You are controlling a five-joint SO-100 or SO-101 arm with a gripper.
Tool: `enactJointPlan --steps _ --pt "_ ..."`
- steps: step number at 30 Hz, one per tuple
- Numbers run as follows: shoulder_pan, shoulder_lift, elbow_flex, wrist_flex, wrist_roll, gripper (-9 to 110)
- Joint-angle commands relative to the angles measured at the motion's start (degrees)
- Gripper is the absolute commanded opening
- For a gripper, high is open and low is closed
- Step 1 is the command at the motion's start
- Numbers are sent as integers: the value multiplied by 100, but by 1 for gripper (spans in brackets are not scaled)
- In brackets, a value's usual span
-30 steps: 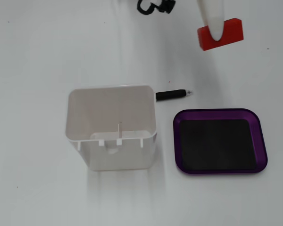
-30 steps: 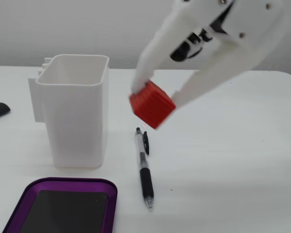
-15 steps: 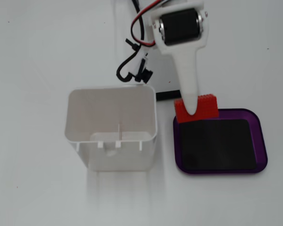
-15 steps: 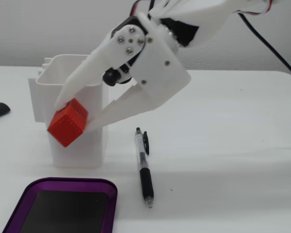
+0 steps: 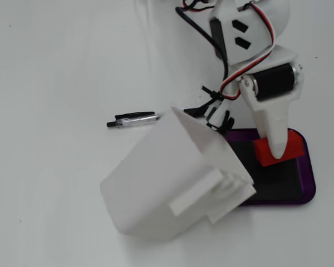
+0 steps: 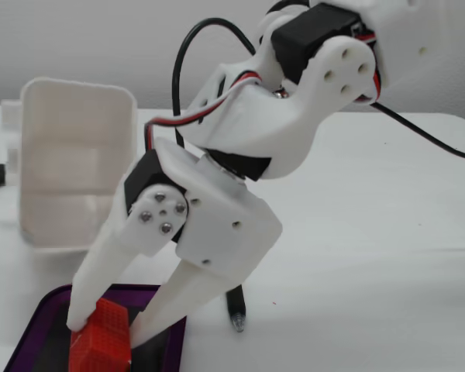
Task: Pick up the cube and place it in the box.
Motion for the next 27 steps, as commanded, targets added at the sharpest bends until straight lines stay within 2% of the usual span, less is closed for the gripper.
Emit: enactJointPlan --steps 1,12,27 --pt "-26 176 -149 158 9 -1" --pt "18 167 -149 167 -53 1" --pt "53 422 -220 1046 9 19"
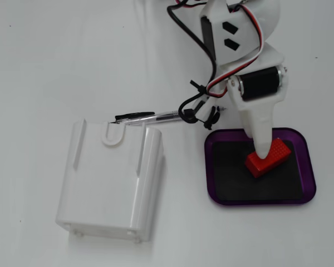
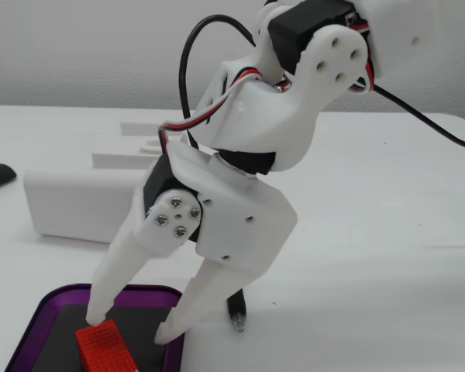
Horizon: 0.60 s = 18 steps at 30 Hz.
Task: Pick up the cube and place it in the box.
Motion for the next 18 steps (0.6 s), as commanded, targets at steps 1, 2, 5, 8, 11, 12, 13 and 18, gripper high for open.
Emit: enactJointPlan --steps 1,2,5,8,11,12,13,18 --pt "-18 562 -211 211 26 20" --pt "-18 738 -211 264 35 21" --pt "-18 1503 -220 492 35 24" --pt "-18 2487 -211 1055 35 25" --pt "-18 3463 -193 1872 26 25" --pt "-26 3788 -158 2145 26 24" --pt "-26 4096 -97 2435 26 24" --pt "-9 5546 958 3639 255 24"
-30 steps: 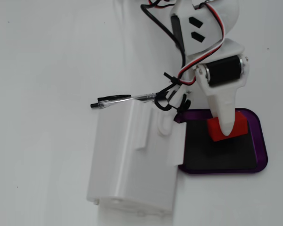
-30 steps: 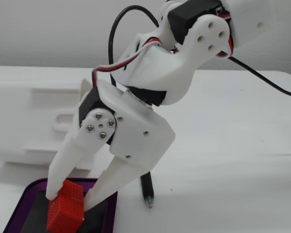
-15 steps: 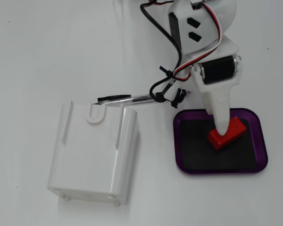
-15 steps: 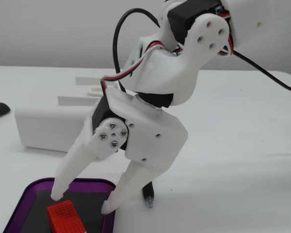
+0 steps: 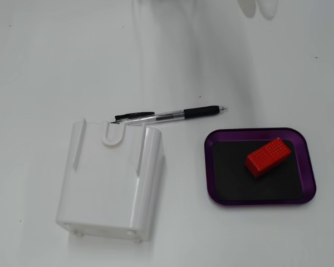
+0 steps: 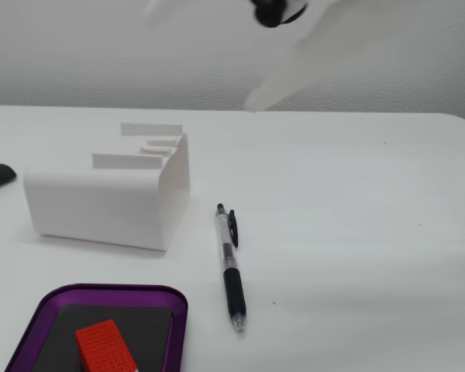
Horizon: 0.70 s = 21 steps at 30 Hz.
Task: Pick up the cube and place it in the box.
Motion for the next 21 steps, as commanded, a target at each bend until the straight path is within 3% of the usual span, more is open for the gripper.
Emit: enactJointPlan --steps 1,5,12,21 --pt "0 1239 800 545 193 24" --pt "167 2329 2575 360 272 24" --pt "800 4122 5774 -1099 211 24" --pt "747 6258 7559 -1046 264 24"
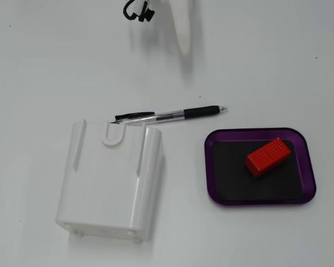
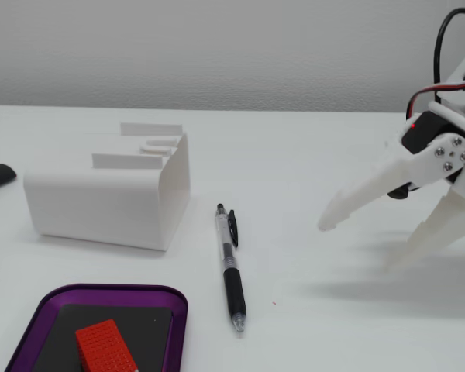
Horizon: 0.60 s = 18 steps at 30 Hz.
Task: Pick up the cube and place it in the box.
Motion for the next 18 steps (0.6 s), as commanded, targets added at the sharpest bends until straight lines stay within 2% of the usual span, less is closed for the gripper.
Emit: enactJointPlan --steps 1,5,11,18 --pt "26 817 378 167 44 24" --pt "70 1617 703 773 62 19" --pt "62 2206 773 1055 0 -1" --pt "26 2171 888 1072 9 1"
